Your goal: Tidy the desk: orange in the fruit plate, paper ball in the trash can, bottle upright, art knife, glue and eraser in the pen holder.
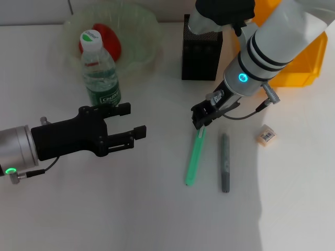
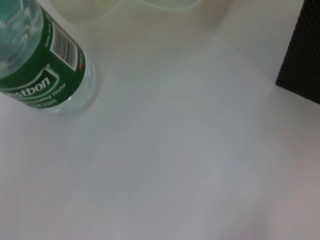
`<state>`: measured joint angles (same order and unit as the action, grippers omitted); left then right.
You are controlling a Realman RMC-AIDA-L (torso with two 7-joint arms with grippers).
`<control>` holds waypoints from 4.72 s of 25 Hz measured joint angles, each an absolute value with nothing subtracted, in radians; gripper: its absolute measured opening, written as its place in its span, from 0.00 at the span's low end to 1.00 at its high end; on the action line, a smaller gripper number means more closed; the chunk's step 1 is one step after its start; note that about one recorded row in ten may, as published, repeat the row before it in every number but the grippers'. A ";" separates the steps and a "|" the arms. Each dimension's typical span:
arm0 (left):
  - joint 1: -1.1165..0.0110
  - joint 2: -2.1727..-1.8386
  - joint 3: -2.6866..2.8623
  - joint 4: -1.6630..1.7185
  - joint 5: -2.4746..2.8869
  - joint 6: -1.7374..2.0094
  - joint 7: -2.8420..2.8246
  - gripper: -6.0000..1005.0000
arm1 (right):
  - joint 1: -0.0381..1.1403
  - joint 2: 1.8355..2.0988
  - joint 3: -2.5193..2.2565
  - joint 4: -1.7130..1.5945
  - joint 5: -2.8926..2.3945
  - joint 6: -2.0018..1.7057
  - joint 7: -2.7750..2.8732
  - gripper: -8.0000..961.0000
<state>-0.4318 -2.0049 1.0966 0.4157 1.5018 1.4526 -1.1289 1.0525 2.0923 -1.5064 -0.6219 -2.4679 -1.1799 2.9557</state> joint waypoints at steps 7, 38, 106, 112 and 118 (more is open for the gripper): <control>-0.434 -2.005 1.095 0.416 1.502 1.453 -1.129 0.74 | 1.056 2.092 -1.507 -0.604 -2.464 -1.179 2.956 0.19; -0.434 -2.010 1.095 0.416 1.502 1.442 -1.117 0.74 | 0.994 2.089 -1.544 -0.745 -2.436 -1.232 2.907 0.08; -0.419 -2.018 1.017 0.456 1.494 1.483 -1.111 0.74 | 0.742 2.081 -1.108 -0.326 -0.781 -0.923 1.175 0.27; -0.409 -2.020 1.015 0.457 1.494 1.483 -1.113 0.74 | 0.786 2.082 -1.200 -0.322 -0.784 -0.799 1.167 0.29; -0.397 -2.022 1.007 0.463 1.494 1.486 -1.117 0.74 | 0.744 2.080 -1.237 -0.366 -0.796 -0.840 1.183 0.31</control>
<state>-0.3966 -2.0219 1.0070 0.4633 1.4941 1.4859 -1.1169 0.7436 2.0804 -1.2372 -0.3660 -0.7955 -0.8396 1.1829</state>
